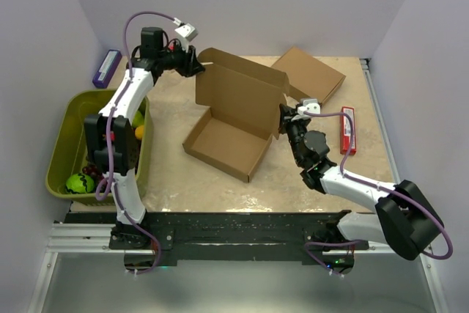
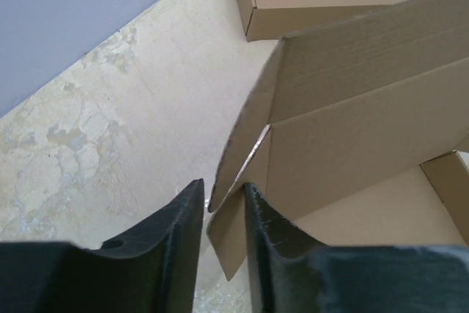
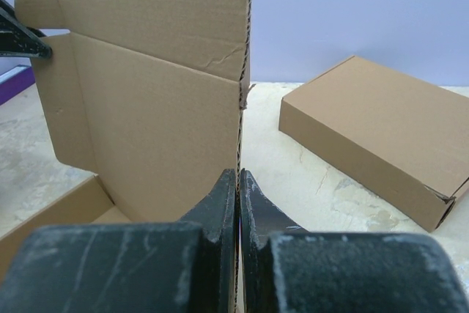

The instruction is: Fold the paper box

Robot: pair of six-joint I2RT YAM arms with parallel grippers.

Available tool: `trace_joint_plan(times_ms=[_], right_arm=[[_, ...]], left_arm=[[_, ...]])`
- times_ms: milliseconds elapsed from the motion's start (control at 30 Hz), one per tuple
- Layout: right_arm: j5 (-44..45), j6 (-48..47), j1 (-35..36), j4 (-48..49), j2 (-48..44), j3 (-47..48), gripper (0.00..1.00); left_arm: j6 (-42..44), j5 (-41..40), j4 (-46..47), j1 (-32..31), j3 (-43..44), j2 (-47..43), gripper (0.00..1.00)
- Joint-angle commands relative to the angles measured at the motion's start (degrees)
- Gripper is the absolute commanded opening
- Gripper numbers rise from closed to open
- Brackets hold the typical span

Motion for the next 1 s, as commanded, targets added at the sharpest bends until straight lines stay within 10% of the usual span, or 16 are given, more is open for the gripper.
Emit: trace_joint_plan(times_ms=[0,133,967], right_arm=[[0.67,-0.65,0.14,0.36,0.08,2.35,0.0],[3.12,-0.21,0.22,-0.25,0.95,3.75,0.0],[22.99,2.43,2.06,14.95,22.67,13.08,0.0]], left_arm=[[1.88,-1.5,-0.27,-1.45,0.18,-0.57,0.16],[0.48,-4.04,4.1,-2.77,-4.91,-3.56,0.0],[-21.76,-37.0,59.76,-19.73,-48.24,-18.41,0.0]])
